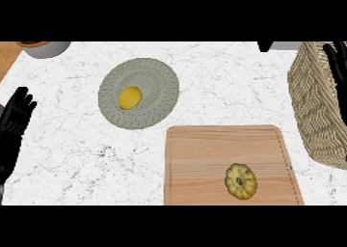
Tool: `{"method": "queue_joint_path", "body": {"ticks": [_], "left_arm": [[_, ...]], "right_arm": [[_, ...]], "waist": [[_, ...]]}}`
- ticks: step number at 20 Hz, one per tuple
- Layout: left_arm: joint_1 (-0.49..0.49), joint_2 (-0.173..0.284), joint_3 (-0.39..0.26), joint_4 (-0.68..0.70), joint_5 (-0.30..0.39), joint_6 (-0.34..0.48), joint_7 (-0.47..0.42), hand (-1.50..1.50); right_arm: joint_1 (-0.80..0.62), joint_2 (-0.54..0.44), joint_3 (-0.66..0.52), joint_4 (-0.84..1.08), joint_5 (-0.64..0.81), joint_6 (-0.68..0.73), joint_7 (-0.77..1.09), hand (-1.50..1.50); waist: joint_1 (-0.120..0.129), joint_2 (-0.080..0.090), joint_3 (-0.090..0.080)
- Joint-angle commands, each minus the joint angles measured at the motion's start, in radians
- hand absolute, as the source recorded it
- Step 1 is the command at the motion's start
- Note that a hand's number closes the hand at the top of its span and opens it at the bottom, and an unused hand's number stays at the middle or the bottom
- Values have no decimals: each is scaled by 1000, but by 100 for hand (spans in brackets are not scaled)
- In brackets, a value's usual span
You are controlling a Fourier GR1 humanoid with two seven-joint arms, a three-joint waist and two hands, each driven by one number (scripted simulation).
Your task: Pick the squash from the cutting board and place it in the basket
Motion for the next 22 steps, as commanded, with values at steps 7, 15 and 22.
{"method": "queue_joint_path", "body": {"ticks": [7,15,22], "left_arm": [[-119,-35,-131,-36,-21,-129,-5,0],[-151,-81,-154,49,-43,-135,-8,0],[-108,-74,-145,66,-40,-154,-35,0]], "right_arm": [[-75,-194,446,-162,405,229,88,150],[78,114,833,-165,945,-181,311,-150],[-67,34,805,-282,1350,-102,719,-150]], "waist": [[12,18,-22],[-39,4,-15],[-54,-14,-21]]}}
